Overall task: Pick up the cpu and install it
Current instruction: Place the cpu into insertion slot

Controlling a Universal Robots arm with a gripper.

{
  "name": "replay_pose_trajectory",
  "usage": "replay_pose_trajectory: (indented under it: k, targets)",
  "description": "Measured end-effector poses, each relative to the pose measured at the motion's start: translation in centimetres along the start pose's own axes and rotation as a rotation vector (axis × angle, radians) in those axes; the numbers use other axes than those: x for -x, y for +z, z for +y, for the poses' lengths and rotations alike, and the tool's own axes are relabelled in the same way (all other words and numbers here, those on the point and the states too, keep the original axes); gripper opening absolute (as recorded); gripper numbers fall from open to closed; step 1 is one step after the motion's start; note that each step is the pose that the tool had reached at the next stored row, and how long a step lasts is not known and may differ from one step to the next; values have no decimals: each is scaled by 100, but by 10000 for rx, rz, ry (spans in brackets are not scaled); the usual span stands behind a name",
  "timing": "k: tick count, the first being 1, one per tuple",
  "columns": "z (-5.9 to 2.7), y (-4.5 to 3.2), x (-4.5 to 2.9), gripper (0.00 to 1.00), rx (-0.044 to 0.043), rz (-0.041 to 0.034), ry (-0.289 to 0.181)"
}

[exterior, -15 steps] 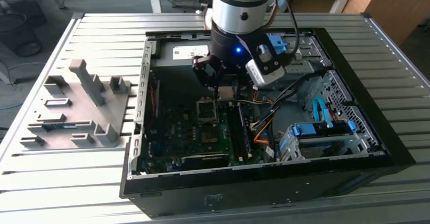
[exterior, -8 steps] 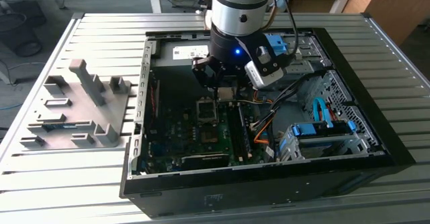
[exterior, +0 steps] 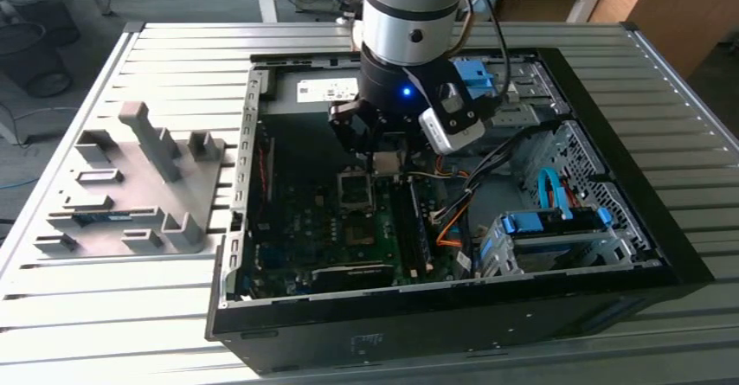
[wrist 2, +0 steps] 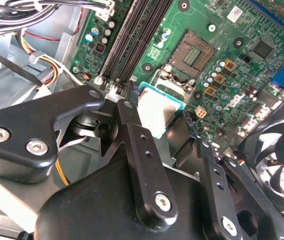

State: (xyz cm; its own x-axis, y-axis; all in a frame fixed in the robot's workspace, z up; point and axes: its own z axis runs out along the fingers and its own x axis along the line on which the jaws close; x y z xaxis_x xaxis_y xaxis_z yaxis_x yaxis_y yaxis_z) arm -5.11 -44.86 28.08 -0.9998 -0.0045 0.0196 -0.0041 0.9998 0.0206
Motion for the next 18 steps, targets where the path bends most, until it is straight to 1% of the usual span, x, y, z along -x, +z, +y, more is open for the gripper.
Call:
replay_pose_trajectory:
  k: [18]
  targets:
    - [-2,74,-10,47,-3,1,1]
